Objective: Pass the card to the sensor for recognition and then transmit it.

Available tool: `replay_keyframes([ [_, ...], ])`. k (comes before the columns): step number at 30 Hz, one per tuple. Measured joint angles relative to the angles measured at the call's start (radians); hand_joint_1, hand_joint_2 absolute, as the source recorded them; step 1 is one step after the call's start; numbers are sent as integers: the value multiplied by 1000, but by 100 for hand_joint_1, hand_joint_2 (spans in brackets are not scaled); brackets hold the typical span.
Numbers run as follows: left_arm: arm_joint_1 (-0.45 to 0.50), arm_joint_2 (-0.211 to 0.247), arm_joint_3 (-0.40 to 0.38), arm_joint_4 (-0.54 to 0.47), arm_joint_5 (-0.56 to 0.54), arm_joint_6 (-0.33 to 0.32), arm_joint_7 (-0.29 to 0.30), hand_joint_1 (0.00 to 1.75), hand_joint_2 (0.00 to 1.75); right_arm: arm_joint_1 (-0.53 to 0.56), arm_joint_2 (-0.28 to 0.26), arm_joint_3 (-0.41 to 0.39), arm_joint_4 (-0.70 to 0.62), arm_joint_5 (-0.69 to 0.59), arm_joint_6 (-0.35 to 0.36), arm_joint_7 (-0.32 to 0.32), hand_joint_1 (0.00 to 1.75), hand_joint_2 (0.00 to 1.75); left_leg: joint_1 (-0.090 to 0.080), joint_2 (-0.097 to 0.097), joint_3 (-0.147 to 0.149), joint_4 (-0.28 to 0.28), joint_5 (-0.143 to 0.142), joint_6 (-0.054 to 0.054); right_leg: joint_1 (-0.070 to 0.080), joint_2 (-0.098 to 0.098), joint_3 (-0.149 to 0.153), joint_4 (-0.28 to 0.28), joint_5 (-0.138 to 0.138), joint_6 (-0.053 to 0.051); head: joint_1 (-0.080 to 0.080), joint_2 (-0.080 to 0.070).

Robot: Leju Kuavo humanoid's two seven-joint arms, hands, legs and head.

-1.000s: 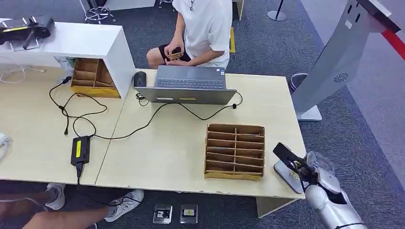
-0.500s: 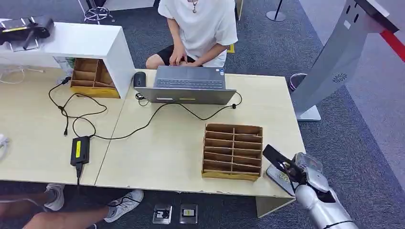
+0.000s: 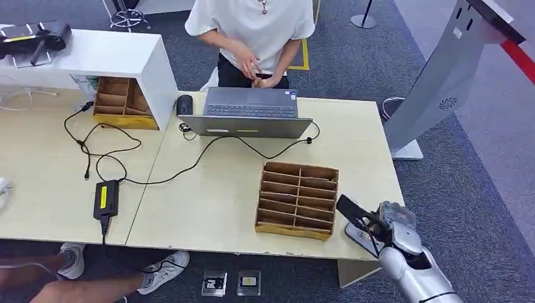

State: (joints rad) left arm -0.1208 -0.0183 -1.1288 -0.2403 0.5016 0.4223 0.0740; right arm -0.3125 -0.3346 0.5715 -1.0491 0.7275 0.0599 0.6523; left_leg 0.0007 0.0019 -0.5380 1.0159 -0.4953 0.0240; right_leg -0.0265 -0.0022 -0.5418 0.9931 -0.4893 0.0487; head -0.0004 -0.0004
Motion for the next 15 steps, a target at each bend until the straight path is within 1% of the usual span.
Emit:
replay_keyframes([
  [4, 0, 0, 0, 0, 2, 5, 0, 0, 0, 1, 2, 2, 0, 37, -6, 0, 175, 175, 0, 0, -1, 0, 0, 0, 0, 0, 0, 0, 0, 0, 0, 0],
  [7, 1, 0, 0, 1, 5, 8, 0, 0, 0, 8, 1, -8, -26, 74, 15, 0, 175, 175, -1, 0, -2, 0, 0, 1, 0, -1, -1, 0, 0, 0, 0, 0],
  [12, 2, 4, 0, 2, 12, 9, -1, 0, 0, 19, -16, -73, -138, 119, 72, 0, 175, 175, -1, -1, -3, 0, 1, 1, -1, -2, -1, 0, 0, 0, 0, 0],
  [15, 2, 5, 0, 2, 12, 8, -2, 0, 0, 24, -21, -113, -204, 124, 75, 0, 175, 175, -1, -1, -3, 0, 0, 2, -1, -1, -2, -1, 0, 0, 0, 0],
])
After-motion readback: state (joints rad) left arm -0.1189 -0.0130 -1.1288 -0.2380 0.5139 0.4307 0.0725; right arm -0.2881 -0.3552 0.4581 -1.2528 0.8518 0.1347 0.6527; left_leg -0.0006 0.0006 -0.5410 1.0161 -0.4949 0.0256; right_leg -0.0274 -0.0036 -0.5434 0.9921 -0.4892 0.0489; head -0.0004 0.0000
